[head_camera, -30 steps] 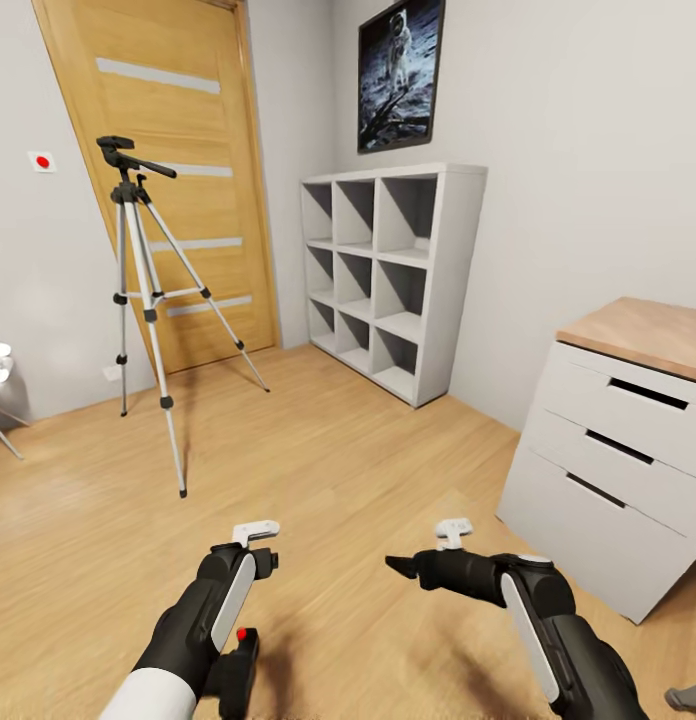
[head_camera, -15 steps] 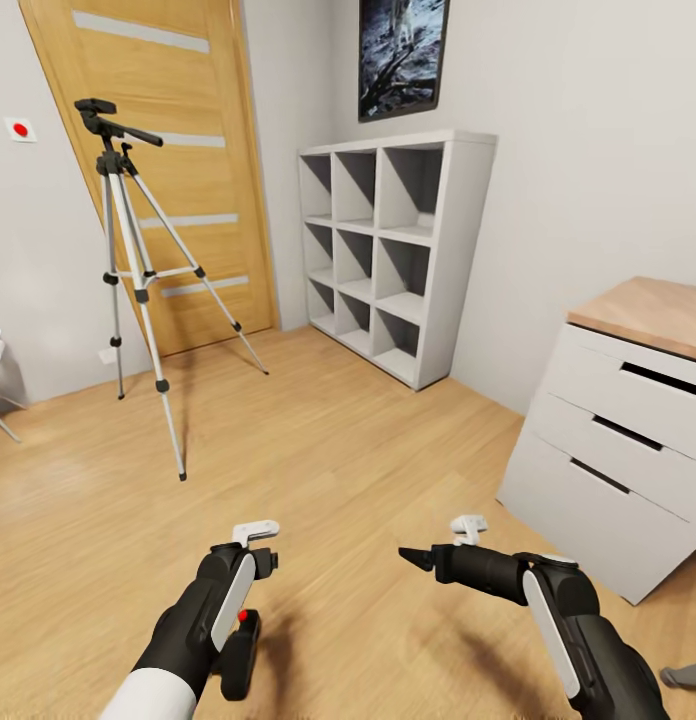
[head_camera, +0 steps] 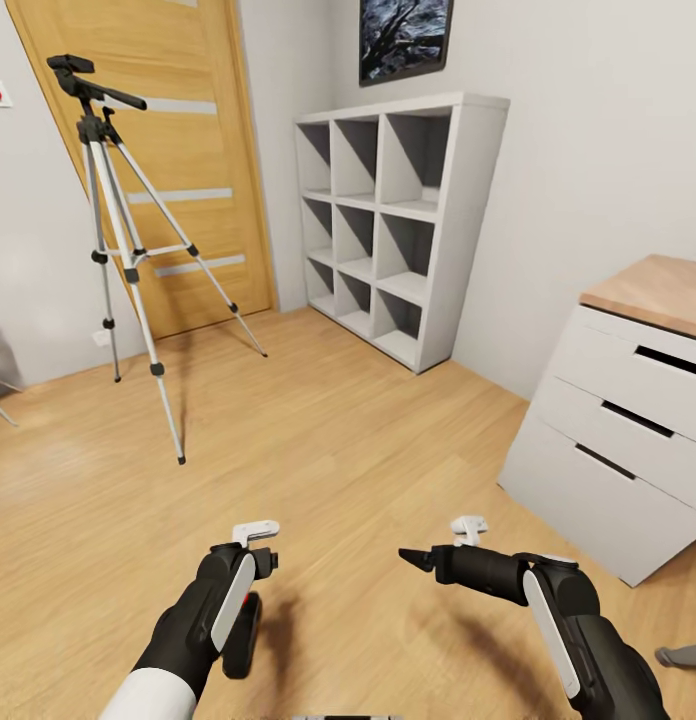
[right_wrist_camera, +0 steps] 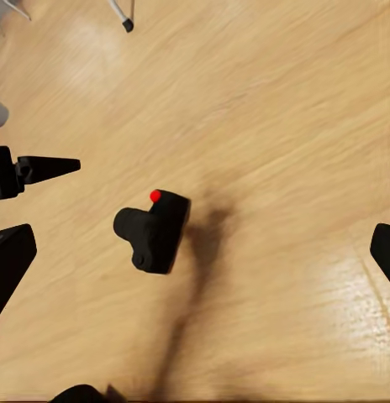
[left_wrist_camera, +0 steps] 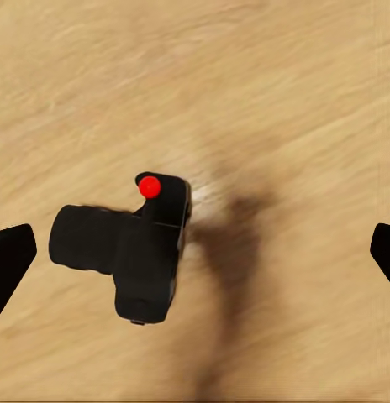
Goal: Attach the digital camera to the camera tripod in the bedroom.
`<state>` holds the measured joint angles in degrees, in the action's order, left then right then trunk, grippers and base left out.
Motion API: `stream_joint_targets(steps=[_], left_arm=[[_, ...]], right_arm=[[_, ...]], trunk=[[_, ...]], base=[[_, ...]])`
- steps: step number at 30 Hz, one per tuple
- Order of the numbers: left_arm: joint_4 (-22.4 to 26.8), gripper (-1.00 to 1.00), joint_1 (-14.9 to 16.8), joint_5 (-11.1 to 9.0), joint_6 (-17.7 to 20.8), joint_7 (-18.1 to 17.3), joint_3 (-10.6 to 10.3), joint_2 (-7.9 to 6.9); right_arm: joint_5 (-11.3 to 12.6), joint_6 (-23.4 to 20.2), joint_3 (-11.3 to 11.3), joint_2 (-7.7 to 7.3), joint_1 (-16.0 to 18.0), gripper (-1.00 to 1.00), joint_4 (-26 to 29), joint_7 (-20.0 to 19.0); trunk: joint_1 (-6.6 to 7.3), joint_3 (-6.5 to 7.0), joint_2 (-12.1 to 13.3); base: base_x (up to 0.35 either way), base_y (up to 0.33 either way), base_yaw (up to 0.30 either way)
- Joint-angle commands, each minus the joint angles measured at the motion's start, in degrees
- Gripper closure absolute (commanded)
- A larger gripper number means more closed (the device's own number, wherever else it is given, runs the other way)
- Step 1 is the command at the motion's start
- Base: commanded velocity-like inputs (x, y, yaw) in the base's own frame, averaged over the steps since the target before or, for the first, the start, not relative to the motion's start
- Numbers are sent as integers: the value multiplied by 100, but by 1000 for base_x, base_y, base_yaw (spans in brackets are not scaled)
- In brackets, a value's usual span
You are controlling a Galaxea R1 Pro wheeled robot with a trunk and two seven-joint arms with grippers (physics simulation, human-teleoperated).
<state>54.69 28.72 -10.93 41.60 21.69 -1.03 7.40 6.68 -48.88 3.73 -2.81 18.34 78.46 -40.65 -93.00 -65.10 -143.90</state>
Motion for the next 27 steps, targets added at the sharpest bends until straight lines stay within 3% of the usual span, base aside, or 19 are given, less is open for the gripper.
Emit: stream_joint_targets(steps=[1,27], left_arm=[[6,-100,2,-59,15,54,-11,-2],[6,-100,2,-65,15,54,-11,-6]], right_arm=[[53,-50,4,0,3,-100,2,14],[51,-69,-3,0,3,-100,2,21]], trunk=[[-1,-28,-4],[-68,-604,-39]], base=[[0,0,0],[0,0,0]])
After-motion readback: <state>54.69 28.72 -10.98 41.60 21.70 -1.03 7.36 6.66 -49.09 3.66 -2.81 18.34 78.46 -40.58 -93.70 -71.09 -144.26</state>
